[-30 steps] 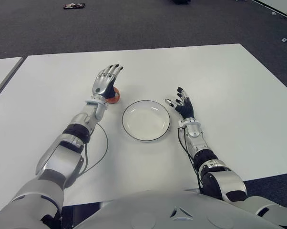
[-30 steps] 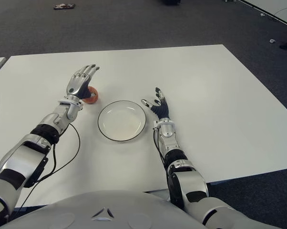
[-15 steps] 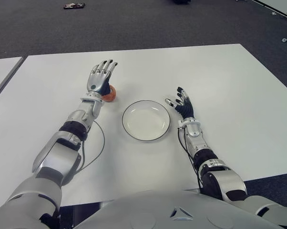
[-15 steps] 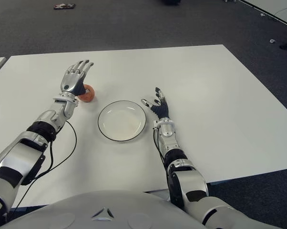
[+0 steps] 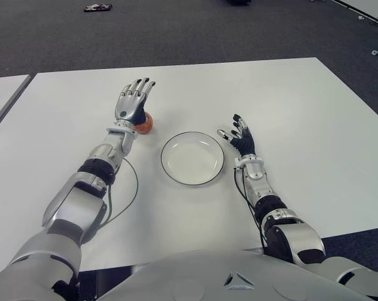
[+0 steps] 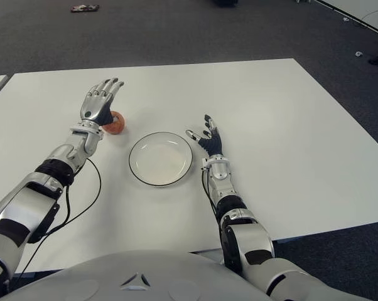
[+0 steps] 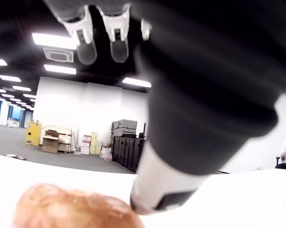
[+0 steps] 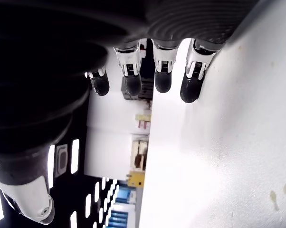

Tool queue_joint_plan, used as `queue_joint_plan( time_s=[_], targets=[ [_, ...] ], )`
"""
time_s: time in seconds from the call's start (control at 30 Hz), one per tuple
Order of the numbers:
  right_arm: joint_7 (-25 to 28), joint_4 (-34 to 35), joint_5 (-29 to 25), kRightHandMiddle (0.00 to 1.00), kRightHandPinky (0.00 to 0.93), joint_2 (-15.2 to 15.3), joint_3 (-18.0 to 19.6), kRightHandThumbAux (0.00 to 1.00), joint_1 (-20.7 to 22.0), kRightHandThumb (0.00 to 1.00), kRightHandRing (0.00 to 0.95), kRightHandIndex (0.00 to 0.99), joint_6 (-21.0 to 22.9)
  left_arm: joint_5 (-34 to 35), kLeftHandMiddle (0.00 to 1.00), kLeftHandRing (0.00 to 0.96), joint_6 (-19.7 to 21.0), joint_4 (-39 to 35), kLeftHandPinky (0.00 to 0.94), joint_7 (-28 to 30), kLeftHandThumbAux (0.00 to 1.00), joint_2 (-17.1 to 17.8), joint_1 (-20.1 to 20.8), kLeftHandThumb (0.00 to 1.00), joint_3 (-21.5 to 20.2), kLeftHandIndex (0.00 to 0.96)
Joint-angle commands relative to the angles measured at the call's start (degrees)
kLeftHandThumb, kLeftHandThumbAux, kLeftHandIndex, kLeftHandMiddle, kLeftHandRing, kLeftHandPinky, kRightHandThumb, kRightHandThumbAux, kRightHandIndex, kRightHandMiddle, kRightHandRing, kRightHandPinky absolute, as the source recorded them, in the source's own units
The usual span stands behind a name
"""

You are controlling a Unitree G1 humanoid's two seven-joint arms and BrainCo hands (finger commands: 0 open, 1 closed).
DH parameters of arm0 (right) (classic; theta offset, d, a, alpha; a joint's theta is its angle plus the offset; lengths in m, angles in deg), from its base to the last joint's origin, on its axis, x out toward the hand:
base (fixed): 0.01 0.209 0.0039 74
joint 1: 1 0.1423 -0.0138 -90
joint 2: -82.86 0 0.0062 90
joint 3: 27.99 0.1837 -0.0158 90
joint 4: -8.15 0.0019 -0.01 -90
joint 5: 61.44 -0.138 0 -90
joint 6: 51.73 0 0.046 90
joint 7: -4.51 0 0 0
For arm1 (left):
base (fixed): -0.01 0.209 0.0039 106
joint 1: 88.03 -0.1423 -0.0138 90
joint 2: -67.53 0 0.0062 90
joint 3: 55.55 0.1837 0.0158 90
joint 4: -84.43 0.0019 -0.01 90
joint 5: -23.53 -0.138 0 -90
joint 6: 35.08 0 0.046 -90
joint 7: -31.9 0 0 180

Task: Put the apples into the plate.

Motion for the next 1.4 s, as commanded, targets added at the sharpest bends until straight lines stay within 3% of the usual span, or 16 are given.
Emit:
queue_joint_plan(
  time_s=[0.03,0.9,1.2,1.4],
  targets=[
    [0.6,-2.6,-0.2,0.000,0.043,-0.8,-0.5,0.701,-1.8,0.126,0.007,0.000,3.1,0.7,0.000,0.000,0.3,-0.4,0.000,2.2,0.338,0.2,-0.5,0.000,0.1,0.000],
    [1.3,-1.7,-0.4,0.000,0.047,-0.3,-0.5,0.691,-2.7,0.143,0.006,0.000,3.2,6.0,0.000,0.000,-1.3,0.4,0.000,4.8,0.345,-1.7,-1.4,0.005,-1.8,0.000],
    [1.5,-1.6,-0.5,0.000,0.043,-0.2,-0.4,0.695,-2.7,0.144,0.005,0.000,3.3,17.2,0.000,0.000,-4.5,2.2,0.000,10.2,0.328,-4.9,-2.0,0.000,-9.1,0.000],
    [1.6,-1.6,-0.4,0.000,0.044,-0.1,-0.5,0.695,-2.7,0.144,0.004,0.000,3.5,21.8,0.000,0.000,-3.2,1.4,0.000,14.7,0.336,-5.7,-2.2,0.000,-12.4,0.000]
  ],
)
